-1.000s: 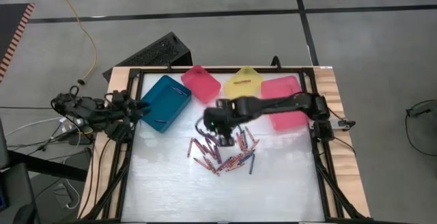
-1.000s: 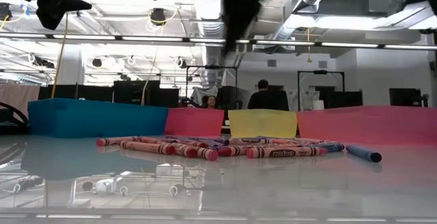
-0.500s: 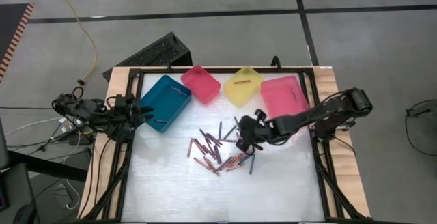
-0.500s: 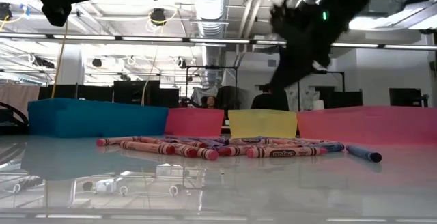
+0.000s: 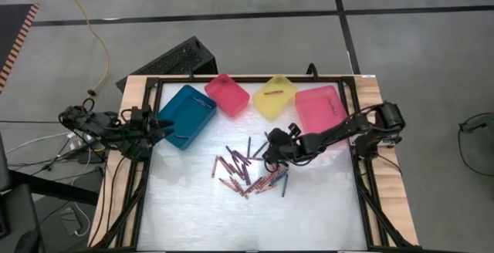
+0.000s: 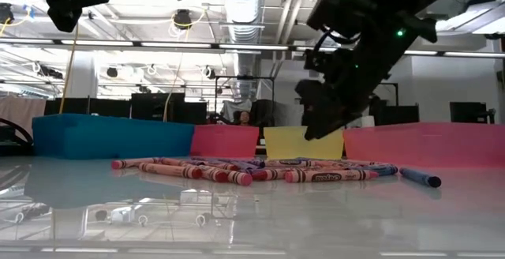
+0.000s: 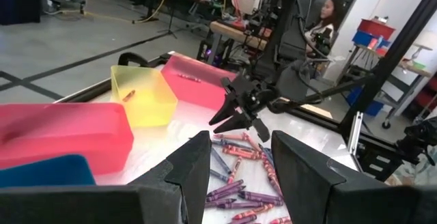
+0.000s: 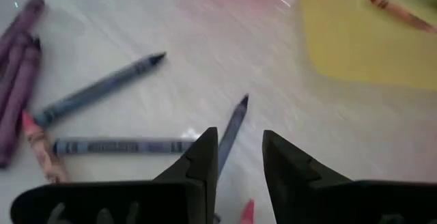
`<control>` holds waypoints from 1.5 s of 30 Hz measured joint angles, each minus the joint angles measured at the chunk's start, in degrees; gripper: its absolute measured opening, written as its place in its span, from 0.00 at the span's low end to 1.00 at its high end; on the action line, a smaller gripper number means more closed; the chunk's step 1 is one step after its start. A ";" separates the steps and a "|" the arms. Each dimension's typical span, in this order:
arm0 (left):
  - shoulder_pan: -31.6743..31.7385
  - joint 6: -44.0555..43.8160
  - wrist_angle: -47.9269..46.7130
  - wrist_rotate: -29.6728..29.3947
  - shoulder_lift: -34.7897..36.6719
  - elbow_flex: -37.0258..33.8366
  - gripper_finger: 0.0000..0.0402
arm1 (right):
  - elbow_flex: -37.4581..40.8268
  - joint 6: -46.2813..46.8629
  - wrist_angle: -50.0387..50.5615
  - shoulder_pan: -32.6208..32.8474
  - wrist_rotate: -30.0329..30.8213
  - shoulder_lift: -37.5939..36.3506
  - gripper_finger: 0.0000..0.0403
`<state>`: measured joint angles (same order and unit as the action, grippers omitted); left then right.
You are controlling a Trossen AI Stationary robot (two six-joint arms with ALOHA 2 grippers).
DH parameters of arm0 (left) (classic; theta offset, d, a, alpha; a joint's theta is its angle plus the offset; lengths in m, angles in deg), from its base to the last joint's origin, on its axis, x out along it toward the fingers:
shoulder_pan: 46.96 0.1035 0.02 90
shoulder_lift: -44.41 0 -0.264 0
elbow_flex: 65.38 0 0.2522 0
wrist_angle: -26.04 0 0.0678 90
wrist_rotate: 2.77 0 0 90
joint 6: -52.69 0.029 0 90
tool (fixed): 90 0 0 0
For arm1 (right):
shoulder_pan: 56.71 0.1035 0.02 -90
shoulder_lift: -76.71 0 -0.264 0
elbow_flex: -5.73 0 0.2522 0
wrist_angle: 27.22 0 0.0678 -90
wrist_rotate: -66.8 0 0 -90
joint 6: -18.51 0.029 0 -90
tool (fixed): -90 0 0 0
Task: Sort crayons
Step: Put the blue crayon into the blue bin
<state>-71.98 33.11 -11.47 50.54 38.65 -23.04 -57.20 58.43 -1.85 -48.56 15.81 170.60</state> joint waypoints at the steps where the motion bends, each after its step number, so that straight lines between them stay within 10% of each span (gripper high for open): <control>1: -0.02 -0.01 0.00 0.00 0.00 0.00 0.36 | -0.02 -0.57 -0.77 -0.43 -0.02 0.04 0.27; 22: -0.02 0.10 -0.41 -1.51 0.00 0.00 0.36 | -0.07 -7.51 -5.34 -9.19 -11.67 0.17 0.27; 45: -0.02 -1.05 -1.31 -1.59 0.00 -0.02 0.36 | 4.07 -4.97 -10.99 -8.19 -10.57 0.19 0.27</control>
<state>-72.00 32.07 -12.78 48.94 38.65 -23.06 -53.13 53.46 -12.84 -56.75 5.23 170.79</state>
